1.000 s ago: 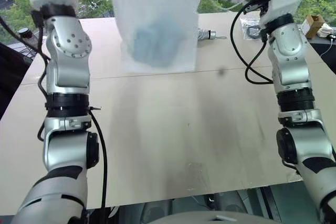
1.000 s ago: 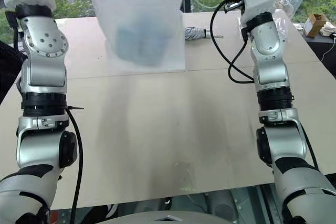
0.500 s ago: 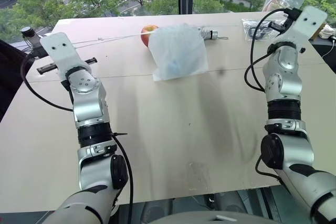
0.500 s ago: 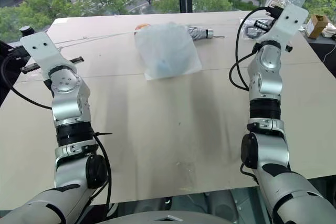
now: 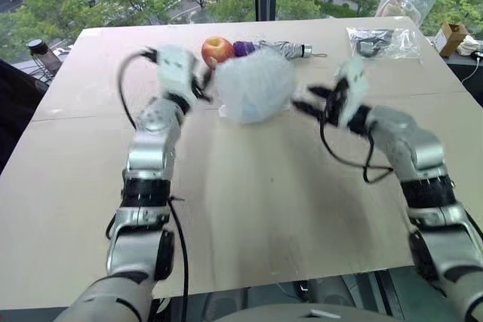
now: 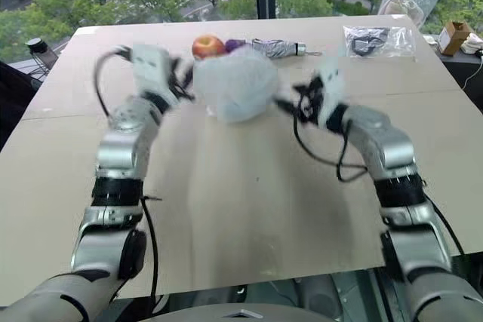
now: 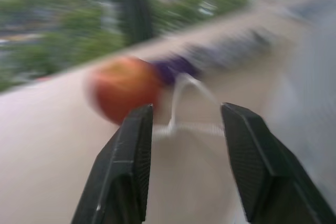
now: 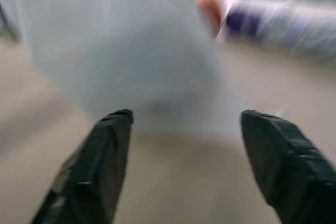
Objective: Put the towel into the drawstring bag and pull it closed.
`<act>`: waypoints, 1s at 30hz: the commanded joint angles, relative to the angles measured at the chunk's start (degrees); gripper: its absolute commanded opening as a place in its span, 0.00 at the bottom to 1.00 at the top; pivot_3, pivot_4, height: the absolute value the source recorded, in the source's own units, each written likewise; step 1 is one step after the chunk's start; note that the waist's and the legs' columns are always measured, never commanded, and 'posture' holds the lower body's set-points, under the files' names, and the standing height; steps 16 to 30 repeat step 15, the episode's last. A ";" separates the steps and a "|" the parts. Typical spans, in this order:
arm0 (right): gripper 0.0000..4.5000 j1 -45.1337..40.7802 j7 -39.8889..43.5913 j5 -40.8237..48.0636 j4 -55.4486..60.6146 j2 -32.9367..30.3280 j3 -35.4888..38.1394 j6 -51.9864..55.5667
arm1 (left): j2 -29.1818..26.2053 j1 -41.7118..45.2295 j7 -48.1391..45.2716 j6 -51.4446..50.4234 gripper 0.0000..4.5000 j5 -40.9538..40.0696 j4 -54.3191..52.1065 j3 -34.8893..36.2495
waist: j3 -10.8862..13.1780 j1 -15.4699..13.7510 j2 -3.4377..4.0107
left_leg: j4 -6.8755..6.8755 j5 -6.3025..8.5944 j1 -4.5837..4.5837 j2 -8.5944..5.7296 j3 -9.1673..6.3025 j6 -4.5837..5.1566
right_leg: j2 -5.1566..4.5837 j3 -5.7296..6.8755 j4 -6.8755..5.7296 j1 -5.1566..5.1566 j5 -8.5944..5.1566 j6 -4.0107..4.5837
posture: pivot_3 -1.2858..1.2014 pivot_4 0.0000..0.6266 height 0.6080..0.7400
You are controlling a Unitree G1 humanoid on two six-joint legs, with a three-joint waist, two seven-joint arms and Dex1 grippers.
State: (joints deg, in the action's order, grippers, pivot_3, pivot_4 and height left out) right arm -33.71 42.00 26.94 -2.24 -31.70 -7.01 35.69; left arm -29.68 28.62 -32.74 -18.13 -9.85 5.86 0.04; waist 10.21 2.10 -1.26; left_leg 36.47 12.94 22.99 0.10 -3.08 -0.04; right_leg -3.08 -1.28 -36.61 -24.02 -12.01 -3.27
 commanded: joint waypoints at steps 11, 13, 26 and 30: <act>1.00 8.28 15.88 2.39 -7.52 -8.88 16.13 -13.22 | -19.37 -26.35 -23.17 -13.17 0.76 -17.08 -10.56 16.70 | 0.06 -0.07 -0.06 | 0.22 0.00 -0.52 0.45 0.09 0.02 | 0.40 -0.02 -0.17 0.32 -0.24 0.23 | 0.52 0.24 1.00; 1.00 8.26 16.80 2.37 -8.09 -9.01 16.39 -13.39 | -19.69 -28.27 -23.69 -12.39 0.76 -17.18 -11.89 17.84 | 0.05 -0.02 -0.06 | 0.34 0.00 -0.48 0.44 0.22 0.01 | 0.35 -0.10 -0.15 0.33 -0.23 0.21 | 0.52 0.24 1.00; 1.00 8.10 17.54 1.81 -8.72 -9.03 16.10 -13.79 | -19.11 -29.01 -23.57 -12.39 0.76 -17.83 -13.28 18.41 | 0.05 -0.02 -0.06 | 0.36 0.00 -0.47 0.39 0.31 0.01 | 0.27 -0.18 -0.12 0.33 -0.20 0.21 | 0.52 0.24 1.00; 1.00 8.10 17.54 1.81 -8.72 -9.03 16.10 -13.79 | -19.11 -29.01 -23.57 -12.39 0.76 -17.83 -13.28 18.41 | 0.05 -0.02 -0.06 | 0.36 0.00 -0.47 0.39 0.31 0.01 | 0.27 -0.18 -0.12 0.33 -0.20 0.21 | 0.52 0.24 1.00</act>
